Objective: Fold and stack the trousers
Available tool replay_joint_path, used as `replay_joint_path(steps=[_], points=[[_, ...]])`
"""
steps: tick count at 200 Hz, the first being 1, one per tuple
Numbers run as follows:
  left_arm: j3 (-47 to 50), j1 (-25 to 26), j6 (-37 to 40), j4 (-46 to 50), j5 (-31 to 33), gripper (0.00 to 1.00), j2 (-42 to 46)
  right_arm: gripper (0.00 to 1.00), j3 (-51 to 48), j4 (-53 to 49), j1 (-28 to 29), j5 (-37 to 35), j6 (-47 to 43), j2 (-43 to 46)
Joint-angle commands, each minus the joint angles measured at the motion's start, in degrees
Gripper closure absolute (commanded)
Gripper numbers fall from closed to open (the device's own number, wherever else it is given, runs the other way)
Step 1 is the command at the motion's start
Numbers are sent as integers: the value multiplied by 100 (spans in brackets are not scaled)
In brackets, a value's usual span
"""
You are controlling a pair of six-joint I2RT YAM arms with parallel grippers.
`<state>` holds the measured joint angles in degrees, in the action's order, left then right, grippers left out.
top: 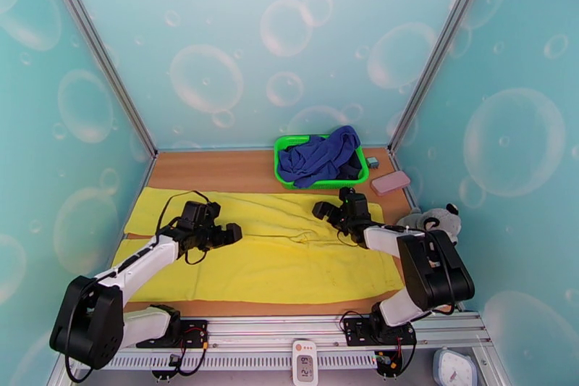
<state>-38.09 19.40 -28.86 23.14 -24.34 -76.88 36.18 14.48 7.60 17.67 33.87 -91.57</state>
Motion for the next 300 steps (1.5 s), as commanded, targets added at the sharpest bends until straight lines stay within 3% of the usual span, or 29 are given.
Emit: replay_joint_path(steps=[1, 38, 63, 101, 119, 141, 151, 173, 202, 242, 265, 300], points=[[-8, 217, -413, 250, 113, 1, -360, 1, 162, -38, -60, 29, 24, -269], [321, 231, -1194, 492, 1231, 1, -424, 1, 214, -410, -74, -468, -130, -51], [298, 231, -1424, 781, 1976, 1, -218, 1, 205, -889, 117, -1245, -630, 494], [-254, 282, -1241, 382, 2034, 1, 507, 1, 39, -1104, 746, -2283, -1169, 1720], [-641, 226, -929, 285, 2379, 1, 652, 1, -278, -708, 707, -1989, -947, 2168], [-1262, 26, -343, 442, 2913, 1, 351, 1, -955, 543, 261, -602, -453, 2311], [-1481, -79, -121, 474, 3027, 1, 129, 1, -1004, 642, 262, -354, -424, 2214], [-1691, -335, 229, 148, 2876, 1, -394, 1, -819, 496, 614, -326, -626, 1906], [-1759, -771, 248, -689, 2207, 3, -1144, 3, -628, 363, 758, -264, -275, 1256], [-1796, -1034, -53, -932, 2327, 4, -2086, 7, -766, 73, 828, -327, 517, 697], [-1591, -1113, -341, -720, 2558, 3, -2250, 9, -812, -322, 965, -475, 809, 601], [-784, -1254, -693, -855, 2571, 1, -1834, 9, -933, -1181, 1245, -939, 1115, 984]])
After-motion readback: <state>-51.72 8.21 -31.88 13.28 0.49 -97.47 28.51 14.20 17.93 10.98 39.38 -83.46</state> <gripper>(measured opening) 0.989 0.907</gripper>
